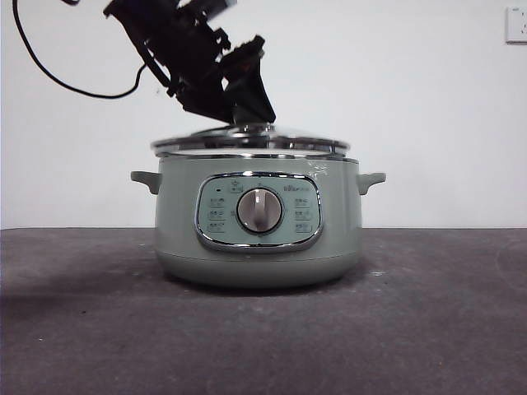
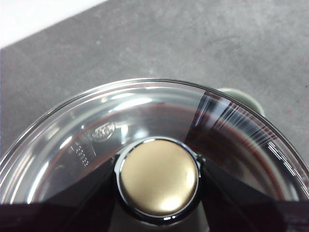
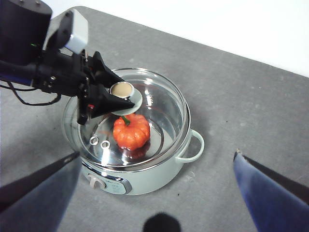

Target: Pick up the pumpkin,open the lid,put the pumpkin in the pot,close the lid

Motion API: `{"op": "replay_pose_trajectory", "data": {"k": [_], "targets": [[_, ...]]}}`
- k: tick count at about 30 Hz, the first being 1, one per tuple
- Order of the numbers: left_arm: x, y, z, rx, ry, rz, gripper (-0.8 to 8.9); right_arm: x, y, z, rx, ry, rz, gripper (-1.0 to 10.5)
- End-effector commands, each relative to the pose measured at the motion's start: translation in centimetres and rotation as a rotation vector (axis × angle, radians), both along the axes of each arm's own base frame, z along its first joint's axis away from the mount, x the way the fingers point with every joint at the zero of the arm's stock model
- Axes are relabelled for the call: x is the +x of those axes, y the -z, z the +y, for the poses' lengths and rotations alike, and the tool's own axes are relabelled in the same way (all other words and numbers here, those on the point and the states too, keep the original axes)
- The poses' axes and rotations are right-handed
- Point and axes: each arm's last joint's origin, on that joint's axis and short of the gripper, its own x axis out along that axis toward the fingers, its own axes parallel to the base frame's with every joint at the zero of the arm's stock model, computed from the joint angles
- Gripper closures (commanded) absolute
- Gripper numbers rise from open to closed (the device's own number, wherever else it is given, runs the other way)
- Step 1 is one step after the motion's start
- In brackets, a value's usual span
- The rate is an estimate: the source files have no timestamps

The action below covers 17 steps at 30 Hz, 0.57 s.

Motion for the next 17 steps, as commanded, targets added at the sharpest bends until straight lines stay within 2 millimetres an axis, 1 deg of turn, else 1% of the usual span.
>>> {"op": "replay_pose_trajectory", "data": {"k": [1, 4, 17], "targets": [[0.2, -1.1, -0.3, -0.044, 0.014, -0.081, 8.22, -0.1, -0.1, 0.0, 0.013, 0.003, 0.0, 3.5], [0.2, -1.2, -0.5, -0.051, 0.018, -0.094, 8.22, -0.1, -0.1, 0.0, 0.013, 0.004, -0.001, 3.5], [0.4, 0.1, -1.0, -0.032, 0.03, -0.054, 8.22, 0.0, -0.2, 0.0, 0.016, 0.004, -0.009, 3.5]]}}
